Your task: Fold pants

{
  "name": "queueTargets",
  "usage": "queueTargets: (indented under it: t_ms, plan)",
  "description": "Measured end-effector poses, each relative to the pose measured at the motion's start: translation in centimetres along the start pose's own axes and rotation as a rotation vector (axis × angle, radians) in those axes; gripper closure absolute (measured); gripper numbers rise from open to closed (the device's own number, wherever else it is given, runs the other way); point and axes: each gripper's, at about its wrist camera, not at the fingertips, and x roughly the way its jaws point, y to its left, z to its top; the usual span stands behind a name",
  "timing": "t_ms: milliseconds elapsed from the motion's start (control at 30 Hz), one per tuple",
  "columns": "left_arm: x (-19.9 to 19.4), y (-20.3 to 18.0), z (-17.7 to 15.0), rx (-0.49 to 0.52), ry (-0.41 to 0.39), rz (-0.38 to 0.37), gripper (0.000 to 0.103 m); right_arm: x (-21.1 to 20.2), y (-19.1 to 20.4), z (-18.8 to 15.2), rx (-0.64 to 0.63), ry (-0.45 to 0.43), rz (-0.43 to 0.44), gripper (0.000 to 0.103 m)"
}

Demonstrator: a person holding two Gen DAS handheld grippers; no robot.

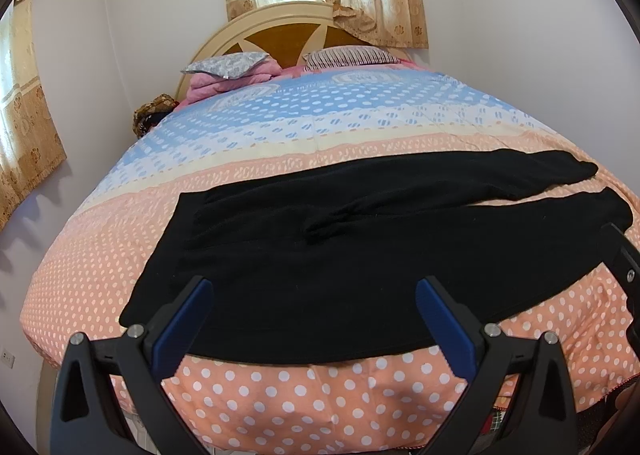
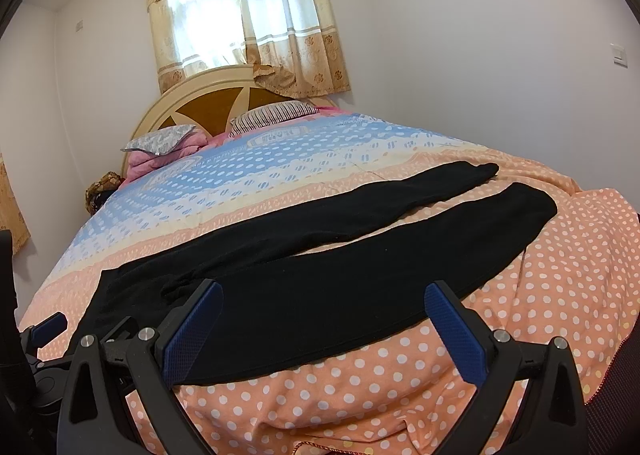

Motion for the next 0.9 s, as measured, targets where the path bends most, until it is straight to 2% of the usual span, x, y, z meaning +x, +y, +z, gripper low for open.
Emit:
queueTargets:
  t_ms: [300,500,600,767,900]
  plan:
    - [1.8,0.4,-0.1,-0.002,0.045,0.003,0.000,1.8,0.1,0.0,-0.005,0.035,-0.003,0.001]
    - [4.3,2.0,0.1,-0.007,0.079,0.020,0.000,4.2,0.3,-0.2,0.000,0.076,0.014,0.001]
    - [5.9,4.1,0.6,-0.026,0.098,0.026,0.000,6.0,0.5,-0.1,-0.012,0.101,0.026,0.001]
    - [8.9,10.8,2.8,-0.101,0.130,0.046,0.000,8.8,1.5,0.7,-0.051,0.125,0.068,0.001]
    - [11.8,16.3,5.3,-0.159,0.126,0.014,0.000,11.0,2.9,1.5,-0.099,0.141,0.123,0.001]
